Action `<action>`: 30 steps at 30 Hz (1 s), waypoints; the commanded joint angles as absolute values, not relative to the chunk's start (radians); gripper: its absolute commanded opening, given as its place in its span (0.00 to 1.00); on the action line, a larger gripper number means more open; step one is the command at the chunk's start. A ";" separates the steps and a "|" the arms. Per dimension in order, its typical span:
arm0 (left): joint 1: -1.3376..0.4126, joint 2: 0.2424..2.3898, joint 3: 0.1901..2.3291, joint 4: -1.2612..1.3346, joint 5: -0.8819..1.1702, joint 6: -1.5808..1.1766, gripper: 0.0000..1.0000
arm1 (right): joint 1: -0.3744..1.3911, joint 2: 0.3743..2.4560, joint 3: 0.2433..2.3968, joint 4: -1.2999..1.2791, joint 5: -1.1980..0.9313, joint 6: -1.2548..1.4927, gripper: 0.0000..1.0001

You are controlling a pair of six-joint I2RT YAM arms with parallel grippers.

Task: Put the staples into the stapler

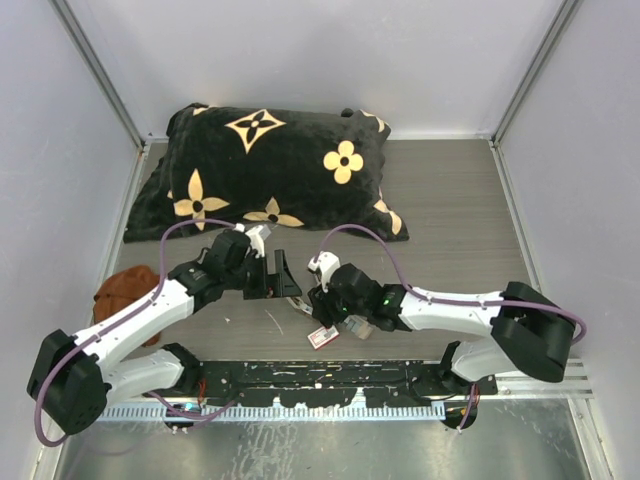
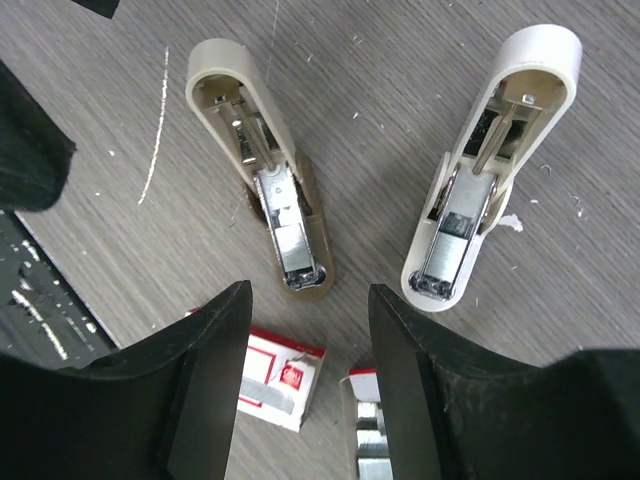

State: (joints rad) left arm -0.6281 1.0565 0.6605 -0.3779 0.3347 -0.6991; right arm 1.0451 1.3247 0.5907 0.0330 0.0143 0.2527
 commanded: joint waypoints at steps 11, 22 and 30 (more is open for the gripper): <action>-0.606 1.149 0.693 -0.259 0.361 -0.656 0.87 | 1.098 1.447 0.601 0.196 0.034 0.150 0.54; -0.604 1.224 0.699 -0.191 0.441 -0.618 0.87 | 1.118 1.515 0.598 0.228 0.074 0.118 0.27; -0.604 1.258 0.695 -0.110 0.534 -0.606 0.85 | 1.118 1.537 0.591 0.260 0.061 0.101 0.18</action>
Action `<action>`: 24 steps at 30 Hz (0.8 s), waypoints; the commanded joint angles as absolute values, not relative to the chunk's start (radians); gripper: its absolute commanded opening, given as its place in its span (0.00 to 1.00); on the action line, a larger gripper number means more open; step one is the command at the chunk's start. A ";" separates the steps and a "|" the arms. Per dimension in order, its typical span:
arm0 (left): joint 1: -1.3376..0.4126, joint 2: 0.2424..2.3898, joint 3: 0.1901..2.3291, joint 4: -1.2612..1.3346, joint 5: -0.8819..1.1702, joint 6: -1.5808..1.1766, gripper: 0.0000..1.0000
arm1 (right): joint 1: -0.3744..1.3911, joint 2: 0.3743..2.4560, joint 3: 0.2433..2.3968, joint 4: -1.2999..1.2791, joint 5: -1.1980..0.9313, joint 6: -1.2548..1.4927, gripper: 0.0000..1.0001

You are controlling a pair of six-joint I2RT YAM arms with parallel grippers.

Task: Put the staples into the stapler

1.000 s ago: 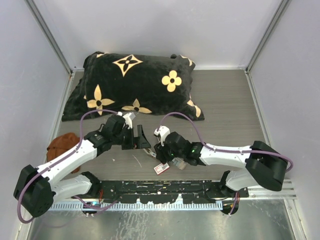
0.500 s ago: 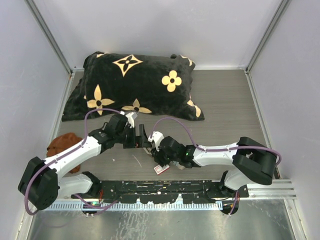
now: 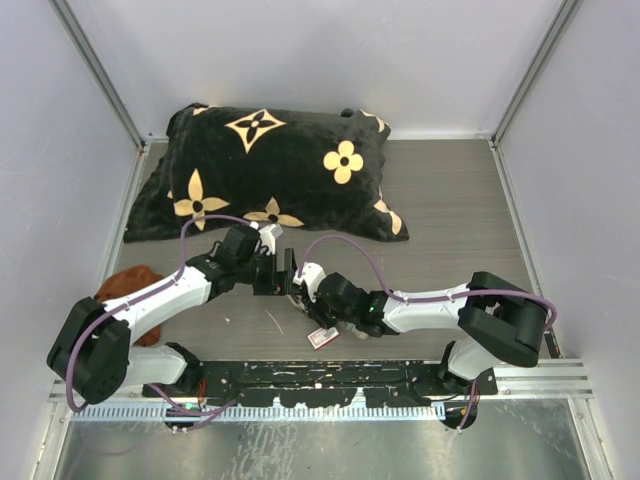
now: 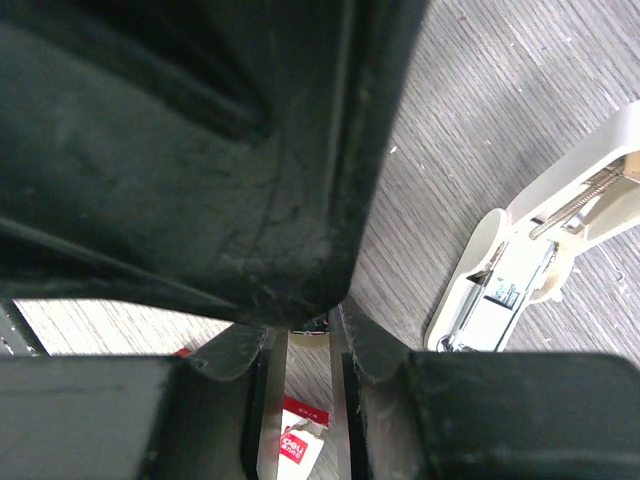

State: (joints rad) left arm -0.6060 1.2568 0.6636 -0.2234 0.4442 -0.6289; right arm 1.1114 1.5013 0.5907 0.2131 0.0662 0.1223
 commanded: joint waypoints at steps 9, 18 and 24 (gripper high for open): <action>-0.606 1.262 0.668 -0.015 0.579 -0.633 0.84 | 1.118 1.554 0.585 0.282 0.047 0.115 0.16; -0.633 1.311 0.592 0.116 0.625 -0.728 0.58 | 1.118 1.552 0.581 0.300 0.044 0.127 0.11; -0.657 1.331 0.575 0.122 0.593 -0.731 0.50 | 1.118 1.552 0.584 0.298 0.044 0.127 0.10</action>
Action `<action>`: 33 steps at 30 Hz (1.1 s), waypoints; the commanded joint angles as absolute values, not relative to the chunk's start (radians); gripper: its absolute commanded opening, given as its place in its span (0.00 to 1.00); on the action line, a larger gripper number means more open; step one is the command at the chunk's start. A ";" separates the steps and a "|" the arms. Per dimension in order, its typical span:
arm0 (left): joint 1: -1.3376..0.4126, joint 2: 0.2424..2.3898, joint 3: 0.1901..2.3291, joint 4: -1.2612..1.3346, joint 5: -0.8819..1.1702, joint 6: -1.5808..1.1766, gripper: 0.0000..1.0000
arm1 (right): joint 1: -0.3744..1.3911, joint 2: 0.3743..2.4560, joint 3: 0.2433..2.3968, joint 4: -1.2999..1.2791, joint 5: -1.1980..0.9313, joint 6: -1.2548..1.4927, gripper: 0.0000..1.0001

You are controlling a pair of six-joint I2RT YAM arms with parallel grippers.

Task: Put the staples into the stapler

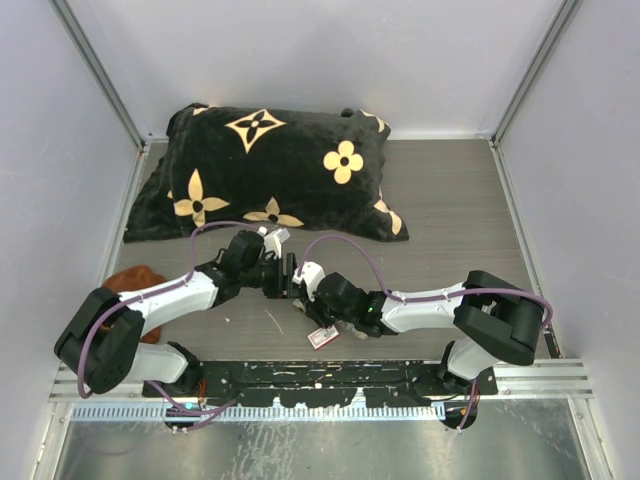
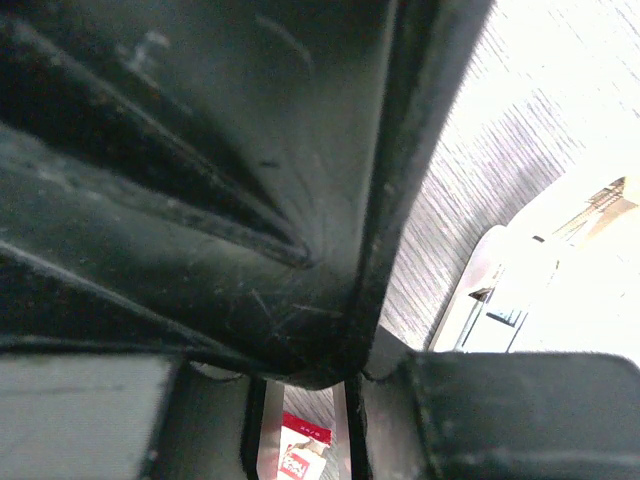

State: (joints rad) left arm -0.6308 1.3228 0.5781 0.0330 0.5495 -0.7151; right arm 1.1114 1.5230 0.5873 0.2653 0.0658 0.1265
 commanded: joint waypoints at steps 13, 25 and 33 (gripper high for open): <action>-0.688 1.349 0.570 0.115 0.505 -0.737 0.50 | 1.119 1.514 0.567 0.303 0.051 0.134 0.45; -0.601 1.128 0.664 -0.207 0.283 -0.678 0.75 | 1.118 1.292 0.567 0.196 0.087 0.134 0.71; -0.543 1.035 0.565 -0.188 0.294 -0.774 0.82 | 1.118 1.396 0.615 0.190 0.075 0.118 0.64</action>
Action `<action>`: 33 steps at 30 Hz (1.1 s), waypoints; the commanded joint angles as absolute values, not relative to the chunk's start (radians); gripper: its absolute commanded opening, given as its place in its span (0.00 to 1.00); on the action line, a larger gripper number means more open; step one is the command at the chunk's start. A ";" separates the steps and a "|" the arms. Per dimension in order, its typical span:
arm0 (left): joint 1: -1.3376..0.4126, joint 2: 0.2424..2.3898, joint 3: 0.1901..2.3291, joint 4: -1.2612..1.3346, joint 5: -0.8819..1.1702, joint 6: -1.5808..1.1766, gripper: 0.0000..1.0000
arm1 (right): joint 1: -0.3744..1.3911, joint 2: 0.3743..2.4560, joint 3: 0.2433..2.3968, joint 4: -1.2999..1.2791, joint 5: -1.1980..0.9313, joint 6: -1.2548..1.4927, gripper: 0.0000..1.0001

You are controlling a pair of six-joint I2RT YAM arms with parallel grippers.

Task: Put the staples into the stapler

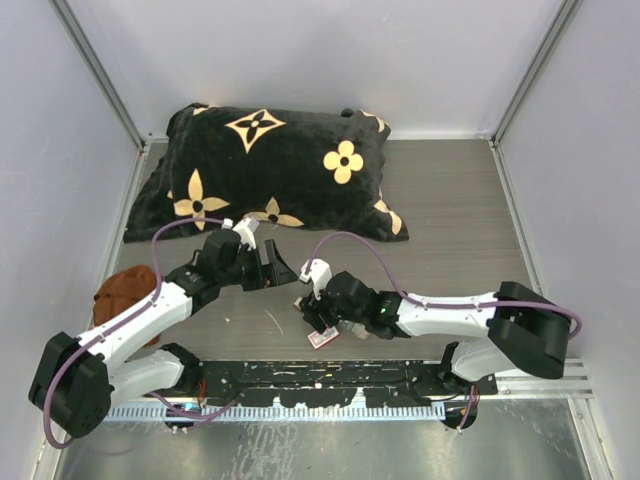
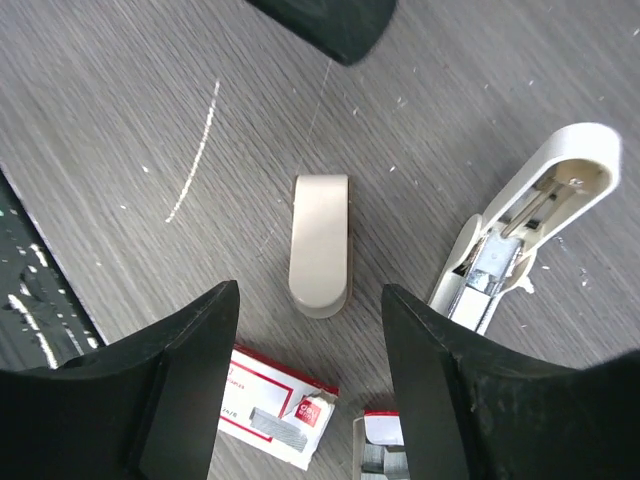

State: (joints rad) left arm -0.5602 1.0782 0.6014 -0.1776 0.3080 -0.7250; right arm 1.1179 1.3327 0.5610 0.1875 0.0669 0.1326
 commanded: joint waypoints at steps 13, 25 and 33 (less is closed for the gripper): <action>-0.485 1.013 0.471 -0.138 0.361 -0.848 0.83 | 1.118 1.595 0.691 0.238 0.059 0.094 0.42; -0.476 0.978 0.365 0.032 0.476 -1.014 0.85 | 1.118 1.538 0.678 0.267 0.015 0.082 0.09; -0.477 1.012 0.337 0.148 0.574 -1.105 0.85 | 1.118 1.423 0.669 0.292 -0.012 0.099 0.08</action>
